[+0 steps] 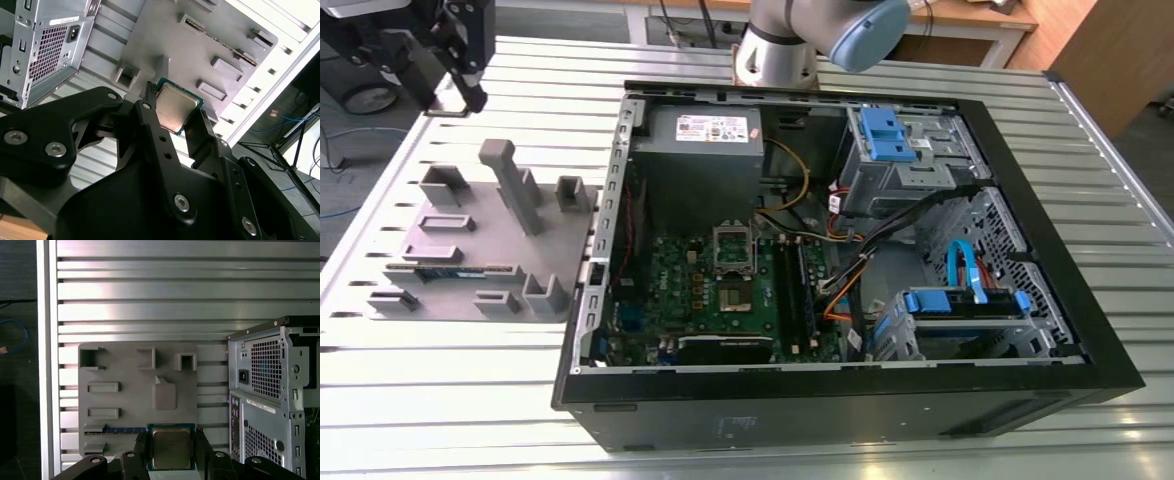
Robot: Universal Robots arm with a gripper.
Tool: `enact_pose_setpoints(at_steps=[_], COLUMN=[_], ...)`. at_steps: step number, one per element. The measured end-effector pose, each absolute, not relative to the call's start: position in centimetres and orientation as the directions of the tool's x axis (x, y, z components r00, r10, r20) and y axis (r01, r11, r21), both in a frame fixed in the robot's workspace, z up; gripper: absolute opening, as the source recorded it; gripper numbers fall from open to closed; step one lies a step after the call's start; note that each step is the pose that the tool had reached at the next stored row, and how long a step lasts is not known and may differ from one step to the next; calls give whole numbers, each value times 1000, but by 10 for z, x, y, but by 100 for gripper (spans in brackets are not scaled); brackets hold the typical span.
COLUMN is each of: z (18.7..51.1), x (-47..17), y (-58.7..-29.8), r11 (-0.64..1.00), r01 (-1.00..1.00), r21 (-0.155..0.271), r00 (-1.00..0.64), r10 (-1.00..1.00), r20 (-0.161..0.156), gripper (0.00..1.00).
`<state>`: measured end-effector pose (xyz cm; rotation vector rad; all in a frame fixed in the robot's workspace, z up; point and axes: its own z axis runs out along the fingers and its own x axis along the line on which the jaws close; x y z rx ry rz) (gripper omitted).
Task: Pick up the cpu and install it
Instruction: 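Pick up the cpu and move it towards the insertion slot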
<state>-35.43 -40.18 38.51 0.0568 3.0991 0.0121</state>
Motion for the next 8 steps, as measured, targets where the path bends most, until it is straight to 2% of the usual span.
enact_pose_setpoints(at_steps=[8], z=[385], x=[-343], y=[-401], r11=[999], r01=[36], r21=[8], r00=[-998], r10=[37], r20=[-42], gripper=[47])
